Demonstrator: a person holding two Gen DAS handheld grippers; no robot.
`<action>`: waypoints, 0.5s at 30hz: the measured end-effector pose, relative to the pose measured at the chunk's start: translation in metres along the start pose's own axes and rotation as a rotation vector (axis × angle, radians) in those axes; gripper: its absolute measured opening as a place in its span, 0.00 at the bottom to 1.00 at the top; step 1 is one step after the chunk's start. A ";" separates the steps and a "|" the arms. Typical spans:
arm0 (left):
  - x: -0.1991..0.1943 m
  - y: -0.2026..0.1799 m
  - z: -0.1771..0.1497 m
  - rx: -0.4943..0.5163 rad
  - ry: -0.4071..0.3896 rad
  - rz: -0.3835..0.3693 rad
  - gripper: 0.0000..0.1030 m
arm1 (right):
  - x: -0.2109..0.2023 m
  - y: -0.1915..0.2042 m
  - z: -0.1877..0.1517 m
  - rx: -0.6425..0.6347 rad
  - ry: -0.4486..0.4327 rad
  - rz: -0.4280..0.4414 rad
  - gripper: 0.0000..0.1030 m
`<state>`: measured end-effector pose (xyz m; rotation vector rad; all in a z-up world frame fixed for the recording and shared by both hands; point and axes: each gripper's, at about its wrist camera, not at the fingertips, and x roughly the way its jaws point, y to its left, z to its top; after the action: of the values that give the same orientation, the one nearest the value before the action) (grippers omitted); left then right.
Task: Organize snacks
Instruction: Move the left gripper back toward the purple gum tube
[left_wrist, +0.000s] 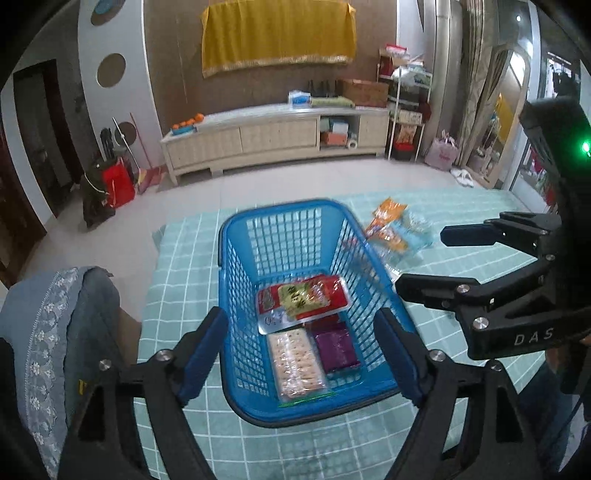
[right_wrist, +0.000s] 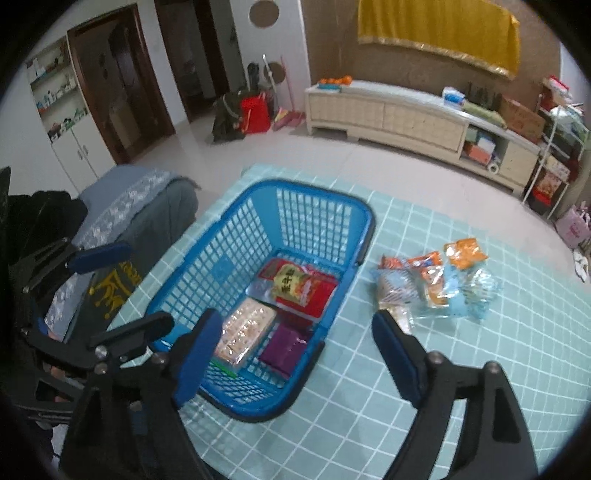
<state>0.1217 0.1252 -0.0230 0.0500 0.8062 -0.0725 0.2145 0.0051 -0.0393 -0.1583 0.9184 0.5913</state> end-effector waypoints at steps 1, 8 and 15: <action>-0.007 -0.003 0.001 -0.002 -0.015 0.002 0.79 | -0.008 0.000 -0.001 -0.003 -0.015 -0.026 0.85; -0.039 -0.028 0.005 0.025 -0.104 0.021 0.80 | -0.057 -0.008 -0.017 -0.005 -0.104 -0.094 0.85; -0.060 -0.063 0.013 0.041 -0.156 0.003 0.81 | -0.109 -0.030 -0.034 0.063 -0.188 -0.124 0.85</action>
<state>0.0844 0.0640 0.0281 0.0831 0.6488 -0.0894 0.1571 -0.0774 0.0219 -0.1006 0.7378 0.4535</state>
